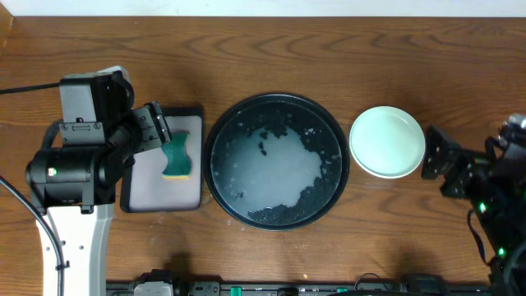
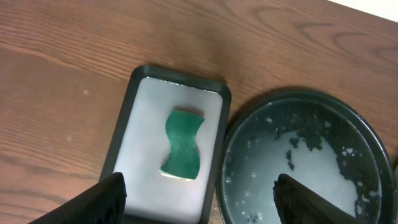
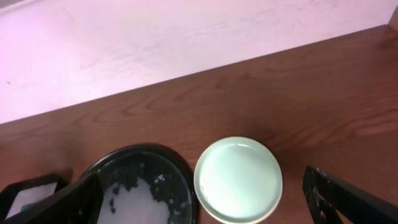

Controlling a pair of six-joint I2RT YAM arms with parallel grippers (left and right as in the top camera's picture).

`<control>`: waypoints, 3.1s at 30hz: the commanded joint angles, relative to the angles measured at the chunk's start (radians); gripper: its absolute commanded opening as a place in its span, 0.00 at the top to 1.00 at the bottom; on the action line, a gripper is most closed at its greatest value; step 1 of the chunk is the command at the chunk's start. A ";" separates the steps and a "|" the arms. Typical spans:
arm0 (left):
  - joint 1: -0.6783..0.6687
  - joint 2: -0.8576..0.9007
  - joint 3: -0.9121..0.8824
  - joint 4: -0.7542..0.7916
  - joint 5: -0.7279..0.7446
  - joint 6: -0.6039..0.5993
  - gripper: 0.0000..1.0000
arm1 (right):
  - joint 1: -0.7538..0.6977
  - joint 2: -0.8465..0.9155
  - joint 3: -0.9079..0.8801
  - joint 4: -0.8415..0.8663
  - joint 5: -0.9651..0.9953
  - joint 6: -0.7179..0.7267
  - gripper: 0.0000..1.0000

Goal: Clean dirty plates on tray and stack at the side

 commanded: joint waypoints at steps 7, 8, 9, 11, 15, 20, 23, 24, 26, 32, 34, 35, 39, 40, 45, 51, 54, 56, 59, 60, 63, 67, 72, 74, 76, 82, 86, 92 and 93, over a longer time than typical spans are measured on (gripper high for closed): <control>0.003 -0.004 0.003 0.000 0.010 0.003 0.24 | 0.008 -0.014 0.011 -0.177 -0.005 -0.002 0.01; 0.003 -0.004 0.003 0.000 0.010 0.003 0.23 | 0.008 -0.014 0.011 -0.204 -0.005 -0.002 0.01; 0.003 -0.004 0.003 0.000 0.010 0.003 0.23 | 0.008 -0.014 0.010 -0.228 -0.001 -0.006 0.01; 0.003 -0.003 0.003 0.000 0.010 0.003 0.23 | 0.013 -0.019 0.001 -0.260 0.020 -0.005 0.00; 0.003 -0.003 0.003 0.000 0.010 0.003 0.23 | 0.014 -0.045 -0.042 -0.215 0.027 -0.011 0.01; 0.003 -0.003 0.003 0.000 0.010 0.003 0.23 | 0.015 -0.155 -0.234 0.068 0.018 -0.082 0.01; 0.003 -0.003 0.003 0.000 0.010 0.003 0.23 | 0.015 -0.255 -0.401 0.249 0.017 -0.081 0.01; 0.003 -0.003 0.003 0.000 0.010 0.003 0.23 | 0.015 -0.285 -0.455 0.303 0.016 -0.081 0.01; 0.003 -0.003 0.003 0.000 0.010 0.003 0.23 | 0.015 -0.342 -0.560 0.409 0.003 -0.081 0.01; 0.003 -0.003 0.003 0.000 0.010 0.003 0.23 | 0.015 -0.478 -0.843 0.682 -0.024 -0.080 0.01; 0.003 -0.003 0.003 0.000 0.010 0.003 0.23 | 0.015 -0.517 -0.922 0.742 -0.032 -0.080 0.01; 0.003 -0.003 0.003 0.000 0.010 0.003 0.23 | 0.016 -0.537 -0.961 0.773 -0.035 -0.080 0.01; 0.003 -0.003 0.003 0.000 0.010 0.003 0.23 | 0.040 -0.613 -1.062 0.829 -0.023 -0.081 0.01; 0.003 -0.003 0.003 0.000 0.010 0.003 0.23 | 0.048 -0.636 -1.085 0.834 -0.022 -0.081 0.01; 0.003 -0.003 0.003 0.000 0.010 0.003 0.23 | 0.058 -0.725 -1.158 0.838 -0.019 -0.080 0.01; 0.003 -0.003 0.003 0.000 0.010 0.003 0.23 | 0.060 -0.724 -1.229 0.856 -0.020 -0.080 0.01; 0.003 -0.003 0.003 0.000 0.010 0.003 0.23 | 0.061 -0.723 -1.226 0.856 -0.020 -0.081 0.01; 0.003 -0.003 0.003 0.000 0.010 0.003 0.23 | 0.061 -0.723 -1.226 0.858 -0.029 -0.080 0.01; 0.003 -0.003 0.003 0.000 0.010 0.003 0.23 | 0.061 -0.723 -1.226 0.858 -0.027 -0.080 0.01; 0.003 -0.003 0.003 0.000 0.010 0.003 0.23 | 0.061 -0.723 -1.226 0.858 -0.027 -0.080 0.01; 0.003 -0.003 0.003 0.000 0.010 0.003 0.23 | 0.061 -0.722 -1.226 0.858 -0.027 -0.080 0.01; 0.003 -0.003 0.003 0.000 0.010 0.003 0.23 | 0.061 -0.722 -1.226 0.858 -0.027 -0.081 0.01; 0.003 -0.003 0.003 0.000 0.010 0.003 0.23 | 0.061 -0.722 -1.226 0.858 -0.027 -0.081 0.01; 0.003 -0.003 0.003 0.000 0.010 0.003 0.23 | 0.061 -0.722 -1.226 0.858 -0.027 -0.080 0.01; 0.003 -0.003 0.003 0.000 0.010 0.003 0.23 | 0.061 -0.722 -1.226 0.858 -0.027 -0.080 0.01; 0.003 -0.003 0.003 -0.011 0.003 0.006 0.23 | 0.061 -0.722 -1.226 0.858 -0.027 -0.080 0.01; 0.002 -0.006 0.002 -0.013 0.003 0.006 0.23 | 0.061 -0.722 -1.226 0.858 -0.027 -0.080 0.01; 0.002 -0.116 -0.102 0.106 -0.020 0.027 0.23 | 0.061 -0.722 -1.226 0.858 -0.027 -0.080 0.01; 0.002 -0.150 -0.142 0.142 -0.020 0.038 0.23 | 0.061 -0.722 -1.226 0.858 -0.027 -0.081 0.01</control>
